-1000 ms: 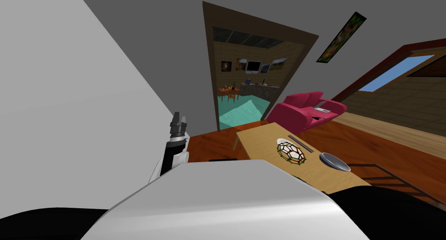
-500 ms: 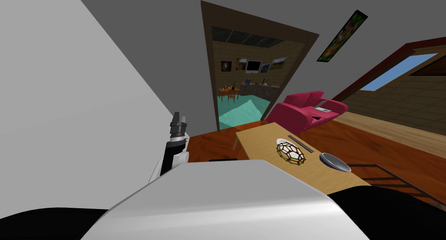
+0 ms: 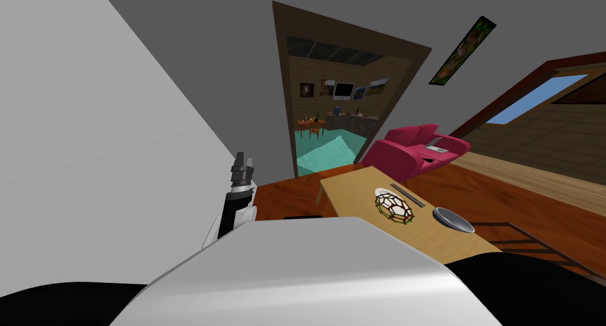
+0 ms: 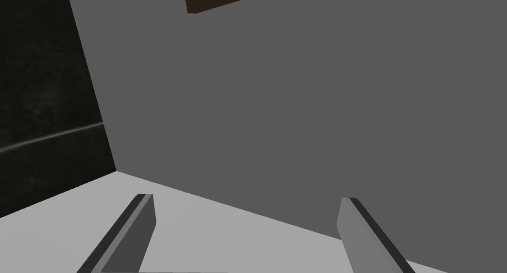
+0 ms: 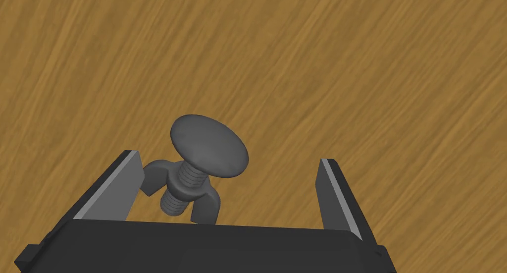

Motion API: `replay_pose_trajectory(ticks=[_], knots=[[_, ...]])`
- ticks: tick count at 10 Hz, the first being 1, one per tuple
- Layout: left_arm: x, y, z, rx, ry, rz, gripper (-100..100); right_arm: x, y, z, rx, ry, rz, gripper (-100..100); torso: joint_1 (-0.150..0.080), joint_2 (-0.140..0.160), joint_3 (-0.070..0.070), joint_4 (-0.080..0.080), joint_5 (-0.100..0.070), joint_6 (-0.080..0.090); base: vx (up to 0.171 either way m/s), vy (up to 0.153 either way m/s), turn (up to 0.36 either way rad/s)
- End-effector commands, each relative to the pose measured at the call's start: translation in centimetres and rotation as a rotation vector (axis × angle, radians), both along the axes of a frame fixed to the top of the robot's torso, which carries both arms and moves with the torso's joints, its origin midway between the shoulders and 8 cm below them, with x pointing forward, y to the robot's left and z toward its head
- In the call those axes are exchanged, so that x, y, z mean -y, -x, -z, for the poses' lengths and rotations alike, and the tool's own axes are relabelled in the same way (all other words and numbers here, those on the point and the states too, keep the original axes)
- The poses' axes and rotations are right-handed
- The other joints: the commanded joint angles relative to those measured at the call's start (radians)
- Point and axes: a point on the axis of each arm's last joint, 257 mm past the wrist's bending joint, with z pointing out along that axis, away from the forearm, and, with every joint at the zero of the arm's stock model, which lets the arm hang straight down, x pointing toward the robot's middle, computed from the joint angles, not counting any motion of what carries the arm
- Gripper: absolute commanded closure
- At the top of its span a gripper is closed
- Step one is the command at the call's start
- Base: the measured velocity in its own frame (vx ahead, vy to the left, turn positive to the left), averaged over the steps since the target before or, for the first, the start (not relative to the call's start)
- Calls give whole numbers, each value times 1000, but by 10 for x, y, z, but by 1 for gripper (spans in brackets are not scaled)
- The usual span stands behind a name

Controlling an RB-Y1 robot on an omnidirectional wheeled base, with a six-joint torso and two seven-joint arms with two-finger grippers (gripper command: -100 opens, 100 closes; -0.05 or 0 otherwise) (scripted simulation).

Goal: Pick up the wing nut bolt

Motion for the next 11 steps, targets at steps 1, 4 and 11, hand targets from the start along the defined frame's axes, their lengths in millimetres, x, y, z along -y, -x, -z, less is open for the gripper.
replay_pose_trajectory(ticks=[1, 4, 11], knots=[[0, 0, 0, 0, 0, 0, 0, -9, -1, 10, 0, 0, -2, -100, 0, 0, 0, 0, 0, 0, 35, -68, -27], [0, 0, 0, 0, 0, 0, 0, -11, -2, 12, 0, 0, -4, 100, 0, -1, -1, 0, 0, 0, 24, -40, -3], [0, 0, 0, 0, 0, 0, 0, 2, 0, -5, 0, 1, 3, 100, 3, 3, 2, 0, 0, 2, -12, 19, 10]])
